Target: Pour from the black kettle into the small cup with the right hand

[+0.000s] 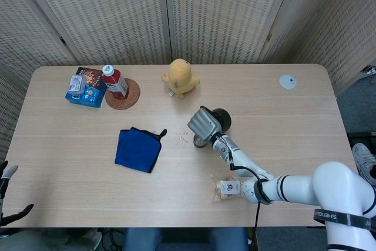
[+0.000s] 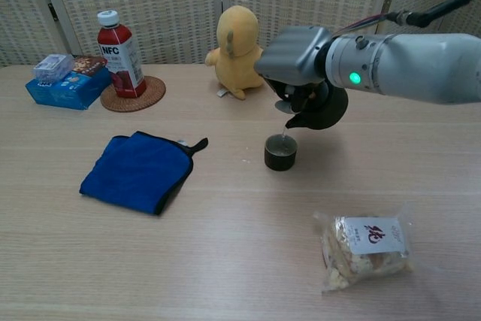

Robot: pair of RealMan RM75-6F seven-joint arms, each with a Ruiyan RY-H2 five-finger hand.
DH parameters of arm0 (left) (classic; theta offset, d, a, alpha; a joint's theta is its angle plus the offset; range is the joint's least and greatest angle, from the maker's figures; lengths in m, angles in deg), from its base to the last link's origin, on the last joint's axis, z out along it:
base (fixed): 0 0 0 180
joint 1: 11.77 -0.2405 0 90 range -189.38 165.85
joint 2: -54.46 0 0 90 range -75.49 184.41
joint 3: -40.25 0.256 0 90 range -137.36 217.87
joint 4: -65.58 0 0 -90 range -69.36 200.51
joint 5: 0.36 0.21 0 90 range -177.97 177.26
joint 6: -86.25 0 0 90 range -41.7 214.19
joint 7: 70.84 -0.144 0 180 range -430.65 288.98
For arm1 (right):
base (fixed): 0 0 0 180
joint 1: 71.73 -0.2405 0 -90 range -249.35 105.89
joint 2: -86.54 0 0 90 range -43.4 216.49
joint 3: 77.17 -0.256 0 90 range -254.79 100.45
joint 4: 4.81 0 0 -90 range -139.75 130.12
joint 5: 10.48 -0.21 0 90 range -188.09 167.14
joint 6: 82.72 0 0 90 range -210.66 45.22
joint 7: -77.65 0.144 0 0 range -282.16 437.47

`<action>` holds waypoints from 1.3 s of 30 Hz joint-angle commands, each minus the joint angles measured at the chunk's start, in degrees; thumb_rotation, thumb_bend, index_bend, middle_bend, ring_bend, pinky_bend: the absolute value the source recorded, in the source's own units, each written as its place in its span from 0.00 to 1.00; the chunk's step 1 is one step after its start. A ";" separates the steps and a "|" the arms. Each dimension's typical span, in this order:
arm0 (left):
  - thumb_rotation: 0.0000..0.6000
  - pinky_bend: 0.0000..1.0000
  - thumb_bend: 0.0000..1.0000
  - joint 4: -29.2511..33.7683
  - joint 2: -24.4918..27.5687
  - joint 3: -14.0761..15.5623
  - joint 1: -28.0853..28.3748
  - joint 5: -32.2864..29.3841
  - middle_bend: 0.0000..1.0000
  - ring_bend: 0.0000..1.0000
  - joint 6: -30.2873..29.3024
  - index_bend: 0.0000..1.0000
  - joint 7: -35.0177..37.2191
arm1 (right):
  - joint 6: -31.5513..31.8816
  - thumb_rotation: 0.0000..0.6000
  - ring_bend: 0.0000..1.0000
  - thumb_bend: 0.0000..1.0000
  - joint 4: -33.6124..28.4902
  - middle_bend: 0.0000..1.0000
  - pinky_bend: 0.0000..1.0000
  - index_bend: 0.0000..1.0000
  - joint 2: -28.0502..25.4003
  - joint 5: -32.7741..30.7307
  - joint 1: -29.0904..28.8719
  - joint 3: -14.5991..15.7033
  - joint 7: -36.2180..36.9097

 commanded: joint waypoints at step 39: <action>1.00 0.00 0.10 -0.62 -0.10 0.10 -0.37 0.43 0.00 0.03 -0.33 0.11 0.55 | 2.37 0.79 0.98 0.50 -1.51 1.00 0.49 1.00 -0.01 -0.37 1.51 -0.70 4.70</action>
